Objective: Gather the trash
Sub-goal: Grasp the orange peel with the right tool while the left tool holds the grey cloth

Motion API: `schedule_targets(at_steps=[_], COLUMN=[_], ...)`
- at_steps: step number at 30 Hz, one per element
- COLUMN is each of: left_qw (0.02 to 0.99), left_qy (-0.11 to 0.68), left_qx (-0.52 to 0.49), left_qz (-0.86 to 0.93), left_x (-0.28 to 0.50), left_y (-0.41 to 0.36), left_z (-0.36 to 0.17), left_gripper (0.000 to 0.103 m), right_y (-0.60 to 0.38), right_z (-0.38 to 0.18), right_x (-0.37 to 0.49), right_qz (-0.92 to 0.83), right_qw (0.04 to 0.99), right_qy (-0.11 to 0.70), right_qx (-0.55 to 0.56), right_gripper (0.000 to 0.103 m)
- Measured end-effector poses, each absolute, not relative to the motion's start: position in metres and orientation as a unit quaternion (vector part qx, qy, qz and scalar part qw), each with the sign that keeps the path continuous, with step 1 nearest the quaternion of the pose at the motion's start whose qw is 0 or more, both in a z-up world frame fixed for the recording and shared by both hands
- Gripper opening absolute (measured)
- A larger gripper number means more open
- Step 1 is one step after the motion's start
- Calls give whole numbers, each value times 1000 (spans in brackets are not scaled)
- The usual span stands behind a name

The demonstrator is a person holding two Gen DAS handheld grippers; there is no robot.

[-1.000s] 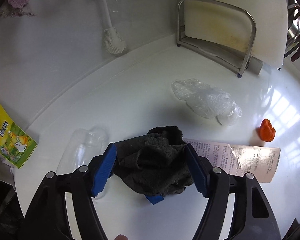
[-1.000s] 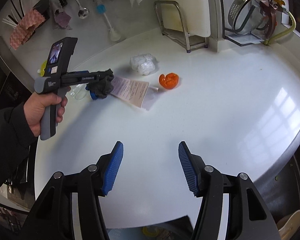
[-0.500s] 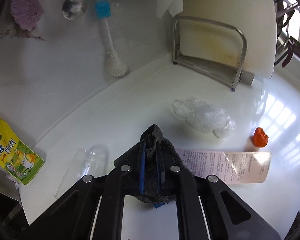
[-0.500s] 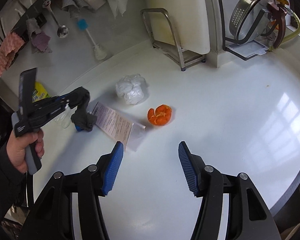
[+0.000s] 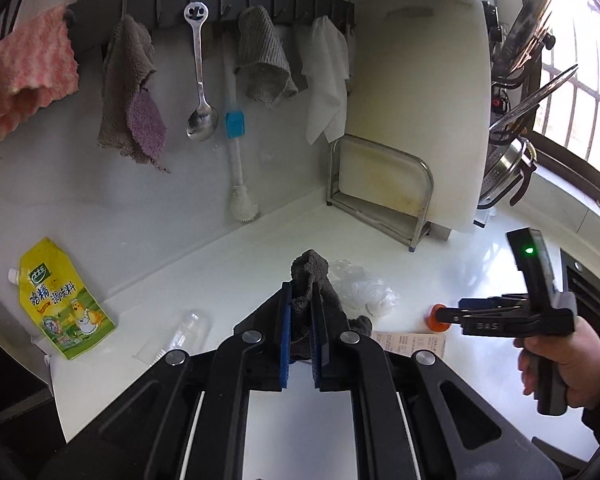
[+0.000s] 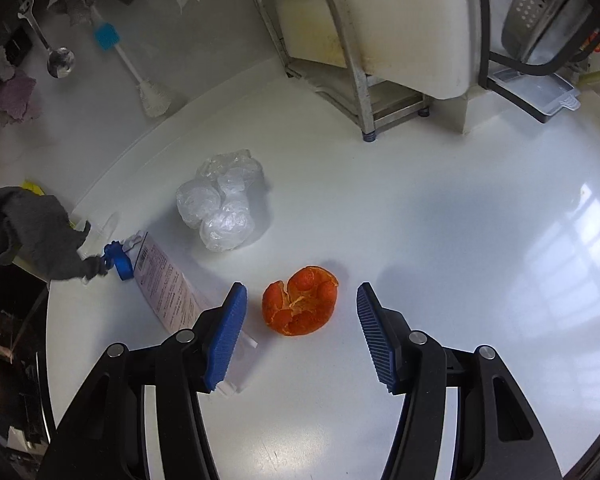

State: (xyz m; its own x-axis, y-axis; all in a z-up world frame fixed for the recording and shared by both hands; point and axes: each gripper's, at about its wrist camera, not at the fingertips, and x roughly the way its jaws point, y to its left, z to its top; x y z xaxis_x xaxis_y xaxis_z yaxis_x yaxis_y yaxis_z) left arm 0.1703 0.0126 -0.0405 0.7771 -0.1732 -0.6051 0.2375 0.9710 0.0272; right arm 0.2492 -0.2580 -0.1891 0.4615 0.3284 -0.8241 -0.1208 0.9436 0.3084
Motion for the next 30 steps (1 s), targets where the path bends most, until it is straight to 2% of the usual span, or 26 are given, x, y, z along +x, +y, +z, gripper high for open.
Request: schedule_targets(at_steps=[2, 3, 8, 11, 14, 22, 30], left_qw=[940, 940, 936, 933, 930, 931, 925], left_qy=[317, 318, 326, 334, 345, 340, 345], left_qx=[47, 44, 41, 39, 30, 30, 31], left_qz=[-115, -118, -128, -129, -127, -133, -158], left_x=[160, 155, 135, 128, 125, 108, 71], left_y=[11, 11, 6, 6, 9, 5, -8], left_z=[-39, -38, -41, -45, -50, -43, -38], left_gripper=[8, 8, 8, 8, 8, 8, 8], right_y=[-248, -245, -239, -246, -248, -256, -255], right_z=[-192, -195, -205, -205, -201, -169, -131], right_x=[253, 254, 256, 256, 252, 216, 135], right_qz=[126, 124, 114, 114, 120, 145, 188], right_qw=[850, 848, 844, 844, 843, 854, 857], right_qy=[505, 509, 522, 521, 522, 494, 474], right_qx=[81, 73, 47, 47, 40, 70, 75], right_gripper=[52, 44, 39, 18, 9, 7, 7])
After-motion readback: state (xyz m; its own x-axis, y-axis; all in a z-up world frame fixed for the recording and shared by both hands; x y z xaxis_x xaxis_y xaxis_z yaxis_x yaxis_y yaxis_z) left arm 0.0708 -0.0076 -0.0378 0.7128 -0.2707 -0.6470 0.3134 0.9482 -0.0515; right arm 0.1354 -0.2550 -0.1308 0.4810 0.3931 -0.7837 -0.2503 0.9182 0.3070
